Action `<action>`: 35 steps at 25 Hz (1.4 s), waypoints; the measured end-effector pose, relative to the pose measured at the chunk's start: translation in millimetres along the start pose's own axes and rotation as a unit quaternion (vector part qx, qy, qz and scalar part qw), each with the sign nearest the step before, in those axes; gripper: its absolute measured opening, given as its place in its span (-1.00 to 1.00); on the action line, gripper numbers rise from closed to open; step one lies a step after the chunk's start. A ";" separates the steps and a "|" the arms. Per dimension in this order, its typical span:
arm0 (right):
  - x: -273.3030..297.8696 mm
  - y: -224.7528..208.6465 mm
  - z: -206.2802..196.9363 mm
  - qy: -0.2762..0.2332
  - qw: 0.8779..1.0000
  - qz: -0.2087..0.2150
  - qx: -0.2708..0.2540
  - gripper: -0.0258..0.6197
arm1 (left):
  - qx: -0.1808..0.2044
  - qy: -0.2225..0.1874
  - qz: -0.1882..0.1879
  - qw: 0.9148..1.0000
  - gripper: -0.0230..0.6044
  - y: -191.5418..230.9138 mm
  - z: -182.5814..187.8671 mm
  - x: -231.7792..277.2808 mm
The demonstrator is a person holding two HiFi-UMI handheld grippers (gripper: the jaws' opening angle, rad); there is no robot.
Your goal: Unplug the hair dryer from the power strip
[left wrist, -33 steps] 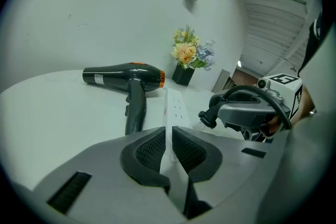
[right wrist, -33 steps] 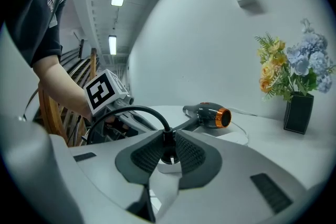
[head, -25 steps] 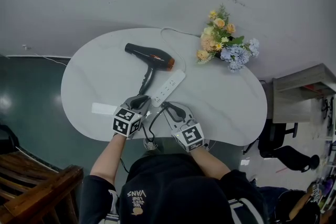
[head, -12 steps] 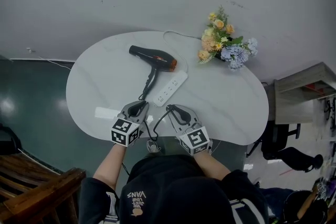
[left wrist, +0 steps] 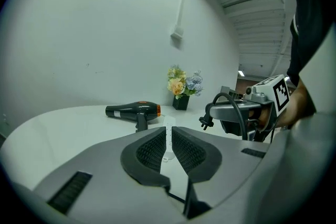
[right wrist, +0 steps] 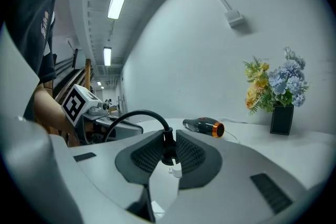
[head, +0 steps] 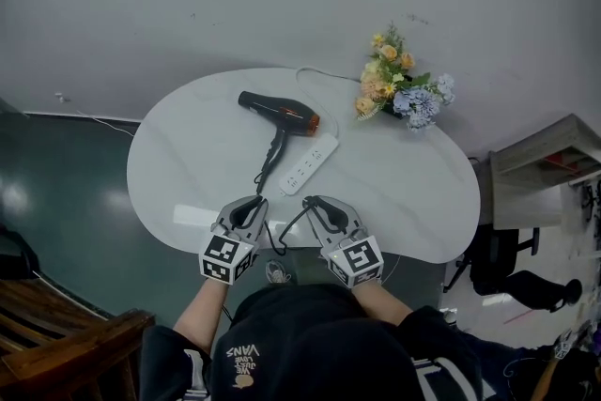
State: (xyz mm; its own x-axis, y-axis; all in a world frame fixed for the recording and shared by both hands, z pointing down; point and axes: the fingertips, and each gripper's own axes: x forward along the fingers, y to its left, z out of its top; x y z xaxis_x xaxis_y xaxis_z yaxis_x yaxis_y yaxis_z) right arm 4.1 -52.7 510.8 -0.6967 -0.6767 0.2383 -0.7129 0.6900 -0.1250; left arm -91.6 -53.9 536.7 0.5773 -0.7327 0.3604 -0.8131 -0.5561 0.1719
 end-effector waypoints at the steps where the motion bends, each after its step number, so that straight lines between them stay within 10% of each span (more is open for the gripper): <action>1: -1.9 1.0 2.1 -0.002 1.000 -0.001 0.001 -0.65 | 0.011 -0.004 0.000 1.000 -0.78 -3.1 2.3 -3.3; 35: -40.2 47.6 20.9 -0.024 1.000 0.016 0.012 -0.65 | 0.014 -0.071 0.067 0.995 -0.84 -31.1 5.4 -100.9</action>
State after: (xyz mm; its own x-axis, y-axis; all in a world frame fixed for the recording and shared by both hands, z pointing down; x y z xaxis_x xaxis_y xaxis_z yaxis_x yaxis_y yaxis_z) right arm -3.4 1.9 475.1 -0.7220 -0.6658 0.1882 -0.6913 0.7056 -0.1558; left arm -124.1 35.2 490.1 0.4694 -0.8486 0.2440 -0.8827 -0.4584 0.1038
